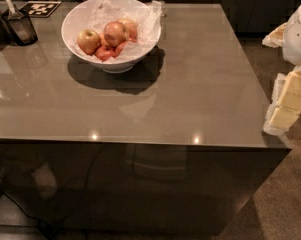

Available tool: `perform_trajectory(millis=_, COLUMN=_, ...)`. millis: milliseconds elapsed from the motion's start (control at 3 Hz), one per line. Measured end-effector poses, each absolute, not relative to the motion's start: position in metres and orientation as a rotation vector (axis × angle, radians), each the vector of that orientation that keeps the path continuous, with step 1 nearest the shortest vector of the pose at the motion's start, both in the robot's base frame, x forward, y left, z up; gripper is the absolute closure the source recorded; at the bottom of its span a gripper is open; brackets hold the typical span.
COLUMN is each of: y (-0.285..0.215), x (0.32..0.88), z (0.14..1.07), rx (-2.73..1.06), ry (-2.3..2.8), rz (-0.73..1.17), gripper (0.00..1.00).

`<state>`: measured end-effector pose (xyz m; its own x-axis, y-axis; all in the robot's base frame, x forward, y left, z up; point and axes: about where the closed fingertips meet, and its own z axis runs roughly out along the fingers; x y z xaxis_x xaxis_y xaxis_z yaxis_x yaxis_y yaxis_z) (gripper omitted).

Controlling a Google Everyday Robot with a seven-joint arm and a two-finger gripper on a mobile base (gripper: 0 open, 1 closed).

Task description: Pick apple from white bowl

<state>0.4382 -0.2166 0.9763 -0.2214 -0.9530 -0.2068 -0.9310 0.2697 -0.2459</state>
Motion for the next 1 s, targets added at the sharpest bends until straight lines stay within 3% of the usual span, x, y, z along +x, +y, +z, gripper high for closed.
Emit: perform_trajectory(millis=1000, y=-0.174, x=0.465, z=0.998, rx=-1.743, ry=2.224, rz=-0.161, gripper=0.0)
